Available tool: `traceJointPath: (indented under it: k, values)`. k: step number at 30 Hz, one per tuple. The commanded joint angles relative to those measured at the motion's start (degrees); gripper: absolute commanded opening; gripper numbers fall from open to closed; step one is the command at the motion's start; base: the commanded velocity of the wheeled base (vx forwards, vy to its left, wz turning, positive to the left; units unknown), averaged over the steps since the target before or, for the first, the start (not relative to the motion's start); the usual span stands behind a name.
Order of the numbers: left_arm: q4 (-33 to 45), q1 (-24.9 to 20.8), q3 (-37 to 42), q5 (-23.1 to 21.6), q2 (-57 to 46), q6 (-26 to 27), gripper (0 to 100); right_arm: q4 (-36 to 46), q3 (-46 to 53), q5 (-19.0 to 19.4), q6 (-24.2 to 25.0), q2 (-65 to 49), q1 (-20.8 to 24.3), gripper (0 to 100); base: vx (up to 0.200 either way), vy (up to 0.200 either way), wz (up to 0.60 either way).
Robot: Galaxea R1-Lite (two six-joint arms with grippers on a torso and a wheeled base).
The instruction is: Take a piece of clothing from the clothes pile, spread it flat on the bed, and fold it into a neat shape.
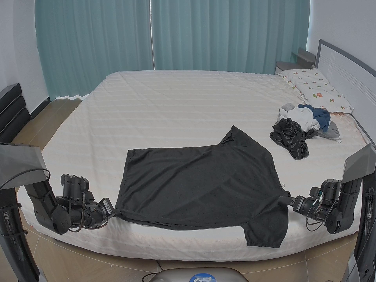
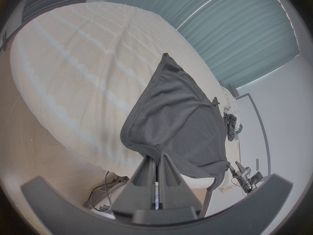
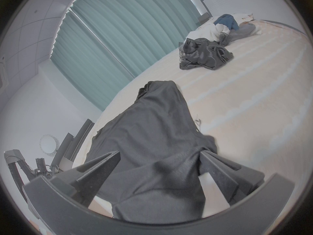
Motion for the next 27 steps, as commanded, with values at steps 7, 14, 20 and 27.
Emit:
traceJointPath:
  k: [7,14,20,27]
  values:
    - [-0.1,0.0,0.0,0.0,0.2,0.1,0,-0.6,11.9,4.6,-7.6,-1.3,-1.8,100,0.0,0.0,0.0]
    - [0.0,-0.1,0.0,0.0,0.2,0.1,0,-4.2,14.0,6.8,-9.5,2.4,1.4,100,0.0,0.0,0.0]
    - [0.0,-0.1,0.0,0.0,0.2,0.1,0,-4.3,12.7,4.8,-9.5,4.1,3.4,100,0.0,0.0,0.0]
    - [0.0,-0.1,-0.1,0.1,0.2,0.1,0,-4.3,11.5,5.3,-8.9,4.0,3.6,100,0.0,0.0,0.0]
